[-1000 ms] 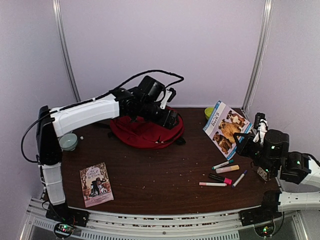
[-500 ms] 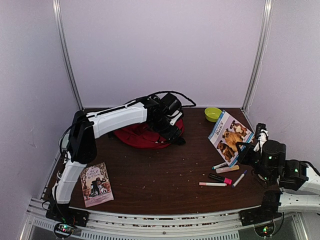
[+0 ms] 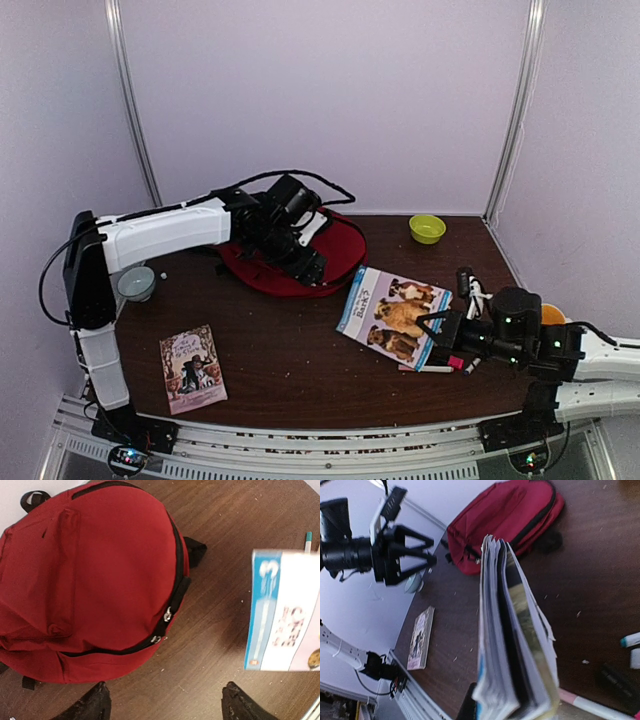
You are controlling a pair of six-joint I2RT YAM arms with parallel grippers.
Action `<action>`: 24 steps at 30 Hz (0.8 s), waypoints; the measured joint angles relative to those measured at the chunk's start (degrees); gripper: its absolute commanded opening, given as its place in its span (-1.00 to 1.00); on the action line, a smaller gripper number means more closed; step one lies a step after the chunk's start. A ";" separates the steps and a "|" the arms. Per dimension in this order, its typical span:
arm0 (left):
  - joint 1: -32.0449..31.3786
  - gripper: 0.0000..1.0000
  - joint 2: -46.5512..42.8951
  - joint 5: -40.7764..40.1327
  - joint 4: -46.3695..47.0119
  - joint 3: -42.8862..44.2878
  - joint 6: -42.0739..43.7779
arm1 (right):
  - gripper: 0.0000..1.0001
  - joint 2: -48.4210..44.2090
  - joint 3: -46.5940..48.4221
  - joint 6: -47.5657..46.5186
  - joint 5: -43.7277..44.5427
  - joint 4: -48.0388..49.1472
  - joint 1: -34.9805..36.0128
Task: Pack the student bag
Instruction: Put down the book at the center of the board.
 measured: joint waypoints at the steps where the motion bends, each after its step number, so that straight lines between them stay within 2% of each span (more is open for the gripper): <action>1: 0.61 0.58 -1.29 0.15 0.52 -1.14 0.37 | -1.00 2.32 -0.70 1.40 -3.26 2.16 0.04; 4: 3.52 0.60 -3.69 3.10 3.41 -4.61 3.17 | -1.00 8.94 -1.42 4.22 -10.80 5.68 0.50; 6: 5.03 0.60 -2.93 5.51 4.74 -5.38 5.57 | -0.86 14.75 -0.61 5.49 -14.78 6.91 1.27; 10: 5.95 0.57 2.56 7.87 5.95 -3.23 10.32 | -0.70 23.45 4.74 5.25 -18.78 5.68 2.34; 15: 5.77 0.38 10.23 9.01 6.49 0.76 14.60 | -0.56 28.94 8.68 3.74 -20.90 1.70 3.15; 20: 6.23 -0.12 12.02 9.11 7.58 0.85 18.27 | -0.33 28.87 8.48 2.82 -21.84 -2.49 3.17; 24: 6.32 -0.72 12.02 9.49 9.31 0.61 19.71 | -0.12 27.36 6.82 2.03 -22.40 -6.25 3.28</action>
